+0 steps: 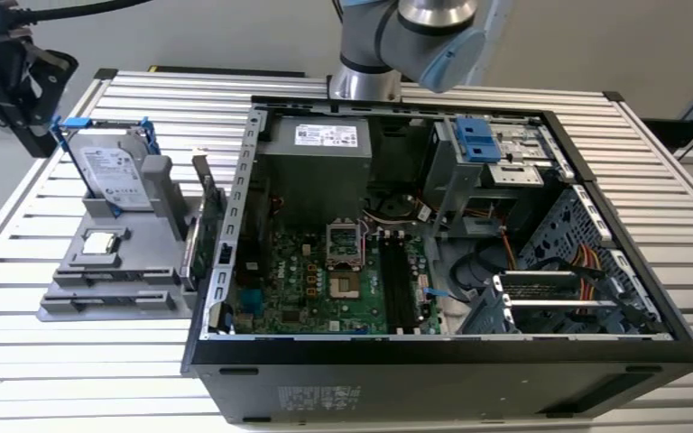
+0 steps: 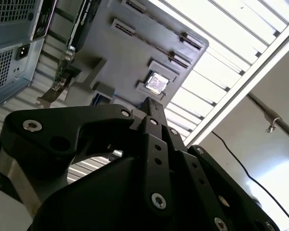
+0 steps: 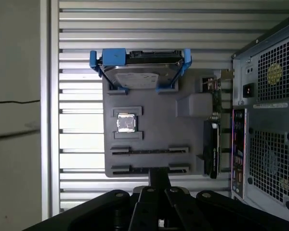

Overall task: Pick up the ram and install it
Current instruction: 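Reach for the ram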

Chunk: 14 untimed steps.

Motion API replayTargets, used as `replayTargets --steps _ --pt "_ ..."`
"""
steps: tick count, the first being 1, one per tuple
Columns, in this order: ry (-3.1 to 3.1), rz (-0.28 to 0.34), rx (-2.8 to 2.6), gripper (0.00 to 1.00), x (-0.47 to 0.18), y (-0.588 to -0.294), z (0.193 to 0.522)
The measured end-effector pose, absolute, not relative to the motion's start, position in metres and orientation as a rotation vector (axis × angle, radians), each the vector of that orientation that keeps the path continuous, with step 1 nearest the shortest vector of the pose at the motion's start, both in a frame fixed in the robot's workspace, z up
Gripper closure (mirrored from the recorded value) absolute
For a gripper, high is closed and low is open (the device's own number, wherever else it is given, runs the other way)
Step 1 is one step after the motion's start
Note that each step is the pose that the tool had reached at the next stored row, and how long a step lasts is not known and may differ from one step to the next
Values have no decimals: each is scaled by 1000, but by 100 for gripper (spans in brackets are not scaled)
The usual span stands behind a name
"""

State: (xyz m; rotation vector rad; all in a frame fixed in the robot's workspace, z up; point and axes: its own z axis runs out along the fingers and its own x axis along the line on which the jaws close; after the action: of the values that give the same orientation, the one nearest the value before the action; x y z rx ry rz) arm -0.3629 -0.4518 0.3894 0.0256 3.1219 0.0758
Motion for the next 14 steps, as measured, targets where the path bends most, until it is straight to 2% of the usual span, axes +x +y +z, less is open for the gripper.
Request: replayTargets --steps 14 --pt "3122 76 37 100 -363 -473 389"
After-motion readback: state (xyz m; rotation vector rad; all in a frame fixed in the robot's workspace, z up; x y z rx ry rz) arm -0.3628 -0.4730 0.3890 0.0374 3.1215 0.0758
